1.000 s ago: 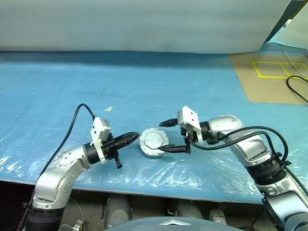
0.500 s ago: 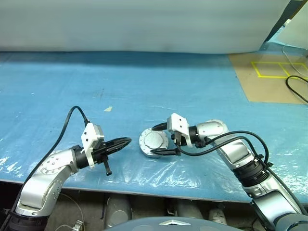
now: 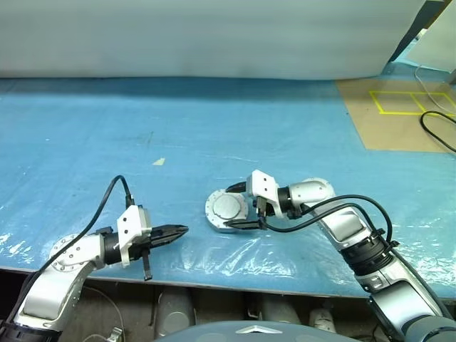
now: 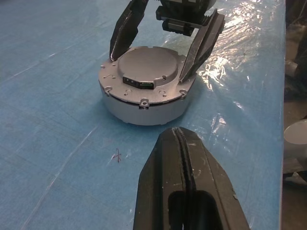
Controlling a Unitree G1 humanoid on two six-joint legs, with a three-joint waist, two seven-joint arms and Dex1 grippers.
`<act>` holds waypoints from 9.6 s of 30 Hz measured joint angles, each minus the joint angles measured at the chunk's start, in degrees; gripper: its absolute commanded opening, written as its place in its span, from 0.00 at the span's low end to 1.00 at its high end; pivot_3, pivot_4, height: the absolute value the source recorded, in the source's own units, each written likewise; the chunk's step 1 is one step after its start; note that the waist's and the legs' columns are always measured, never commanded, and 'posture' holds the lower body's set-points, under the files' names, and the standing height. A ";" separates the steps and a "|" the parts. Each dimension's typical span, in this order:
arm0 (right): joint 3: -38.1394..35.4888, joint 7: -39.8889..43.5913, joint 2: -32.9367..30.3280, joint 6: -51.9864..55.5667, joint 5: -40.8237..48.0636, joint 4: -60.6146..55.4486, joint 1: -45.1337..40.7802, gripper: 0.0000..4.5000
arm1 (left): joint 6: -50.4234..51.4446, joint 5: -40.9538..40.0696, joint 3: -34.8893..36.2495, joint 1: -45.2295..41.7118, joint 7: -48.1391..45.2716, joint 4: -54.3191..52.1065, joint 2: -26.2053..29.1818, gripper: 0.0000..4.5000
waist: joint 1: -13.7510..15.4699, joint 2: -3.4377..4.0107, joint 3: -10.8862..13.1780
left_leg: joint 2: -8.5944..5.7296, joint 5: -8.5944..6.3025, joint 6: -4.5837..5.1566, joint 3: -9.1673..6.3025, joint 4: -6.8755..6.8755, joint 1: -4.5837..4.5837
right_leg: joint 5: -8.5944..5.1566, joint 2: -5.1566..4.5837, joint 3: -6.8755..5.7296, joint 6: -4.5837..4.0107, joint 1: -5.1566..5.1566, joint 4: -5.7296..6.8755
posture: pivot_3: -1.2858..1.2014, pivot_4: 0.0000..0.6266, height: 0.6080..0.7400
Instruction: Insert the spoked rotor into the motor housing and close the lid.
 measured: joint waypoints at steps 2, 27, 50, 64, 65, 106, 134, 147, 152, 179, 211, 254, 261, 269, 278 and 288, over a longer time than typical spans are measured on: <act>0.01 -0.18 0.24 -0.29 -0.29 0.47 -0.10 0.99 | -0.07 -0.04 -0.06 0.25 0.93 0.23 -1.08 0.00 | 0.00 0.00 0.00 | -0.01 0.00 0.00 0.00 0.05 0.00 | 0.00 -0.01 0.02 0.00 0.00 0.03 | 0.52 0.24 1.00; 1.29 1.95 1.06 -5.05 -3.04 4.38 -2.39 0.66 | -1.97 0.35 -1.62 -4.98 6.15 4.14 -6.03 0.00 | 0.03 -0.03 -0.04 | 0.01 -0.03 0.05 0.01 0.34 0.10 | 0.00 -0.01 0.10 -0.01 0.04 0.39 | 0.52 0.24 1.00; 0.06 -0.05 0.31 -3.36 -3.20 3.36 -1.23 0.66 | -0.49 10.41 -14.01 -19.34 6.78 14.30 -9.01 0.00 | 0.36 0.08 -0.19 | -0.09 0.04 0.15 0.00 0.42 0.24 | 0.02 -0.15 0.12 0.03 0.34 0.41 | 0.52 0.24 1.00; -4.24 1.81 -1.45 13.60 4.39 -1.74 -2.14 1.00 | -2.11 12.14 -14.42 -20.66 6.13 15.57 -9.40 0.00 | 0.53 0.14 -0.29 | -0.11 0.07 0.19 -0.01 0.39 0.08 | 0.03 -0.16 0.12 0.03 0.25 0.31 | 0.52 0.24 1.00; -5.44 2.29 -2.00 15.93 6.22 -2.60 -2.39 1.00 | -2.09 12.11 -14.40 -20.67 6.08 15.57 -9.39 0.00 | 0.54 0.14 -0.29 | -0.10 0.07 0.19 -0.01 0.38 0.06 | 0.03 -0.16 0.12 0.03 0.22 0.31 | 0.52 0.24 1.00; -27.74 -16.18 7.41 59.86 31.43 6.90 0.19 0.63 | -3.20 12.16 -15.24 -20.86 5.15 15.71 -9.11 0.00 | 1.71 0.35 -0.29 | -0.10 0.16 0.02 0.06 -0.03 -0.07 | 0.02 -0.12 0.09 0.04 0.02 -0.07 | 0.52 0.24 1.00; -30.44 -18.32 8.31 58.89 34.94 2.55 3.57 0.36 | -4.10 11.73 -14.97 -21.47 3.82 17.99 -8.73 0.00 | 1.69 0.37 -0.29 | -0.10 0.16 0.01 0.08 -0.12 -0.02 | 0.02 -0.13 0.07 0.05 0.06 -0.17 | 0.52 0.24 1.00; -34.09 -21.92 12.39 60.08 35.20 4.37 1.52 0.28 | -4.09 12.31 -14.10 -21.38 4.66 18.29 -9.16 0.00 | 1.68 0.38 -0.28 | -0.10 0.17 0.00 0.09 -0.22 -0.11 | 0.03 -0.12 0.05 0.05 -0.01 -0.29 | 0.52 0.24 1.00; -34.28 -22.17 12.42 59.96 35.19 4.36 1.54 0.26 | -4.13 12.22 -13.89 -21.72 4.66 18.82 -9.64 0.00 | 1.63 0.38 -0.28 | -0.10 0.17 -0.01 0.09 -0.27 -0.12 | 0.03 -0.11 0.04 0.06 -0.01 -0.36 | 0.52 0.24 1.00; -33.69 -25.57 16.34 57.98 36.71 7.01 1.44 0.26 | 32.08 -29.38 9.33 -13.52 11.50 -5.78 -3.36 0.00 | 0.44 0.45 -0.20 | -0.05 0.10 -0.16 0.03 -0.18 -0.56 | 0.05 -0.02 -0.07 0.07 -0.42 -0.34 | 0.52 0.24 1.00; -49.58 -44.24 26.67 65.03 57.49 8.90 -13.71 0.26 | 48.93 -62.80 17.15 -17.05 30.15 12.69 -19.09 1.00 | 0.75 0.38 -0.18 | -0.08 0.10 -0.22 -0.05 -0.14 -0.69 | 0.24 0.01 -0.08 0.39 -0.54 -0.13 | 0.52 0.24 1.00; -44.16 -46.74 23.83 58.04 60.95 8.47 -12.84 0.55 | 40.14 -50.68 13.32 -35.06 32.99 20.68 -30.29 0.58 | 1.75 0.37 -0.18 | -0.18 0.11 -0.22 -0.58 0.44 -1.12 | 0.37 0.00 -0.19 0.59 -0.55 0.17 | 0.52 0.24 1.00; -44.86 -48.92 24.38 58.32 63.73 11.29 -12.86 0.55 | 38.19 -49.92 15.77 -35.40 35.66 21.83 -29.99 0.58 | 1.71 0.37 -0.18 | -0.20 0.11 -0.22 -0.61 0.45 -1.14 | 0.36 0.00 -0.19 0.59 -0.55 0.16 | 0.52 0.24 1.00; -44.74 -49.55 24.30 57.99 64.26 11.39 -12.86 0.55 | 32.30 -45.07 19.51 -37.89 37.23 25.58 -27.26 0.58 | 1.66 0.36 -0.17 | -0.19 0.11 -0.22 -0.67 0.45 -1.13 | 0.37 0.01 -0.23 0.59 -0.55 0.19 | 0.52 0.24 1.00; -43.62 -49.49 24.42 56.77 63.81 11.79 -12.79 0.55 | 18.08 -30.22 25.23 -45.36 37.66 47.67 -18.60 0.58 | 2.14 0.32 -0.18 | -0.35 0.12 -0.23 -0.89 0.42 -1.34 | 0.37 -0.06 -0.39 0.62 -0.54 0.04 | 0.52 0.24 1.00; -42.54 -49.35 24.24 56.11 63.69 11.90 -12.77 0.55 | 15.18 -22.12 24.96 -47.93 36.31 61.02 -18.36 0.58 | 1.99 0.04 -0.04 | -0.29 0.12 -0.23 -1.11 0.59 -1.50 | 0.38 -0.06 -0.54 0.63 -0.57 0.12 | 0.52 0.24 1.00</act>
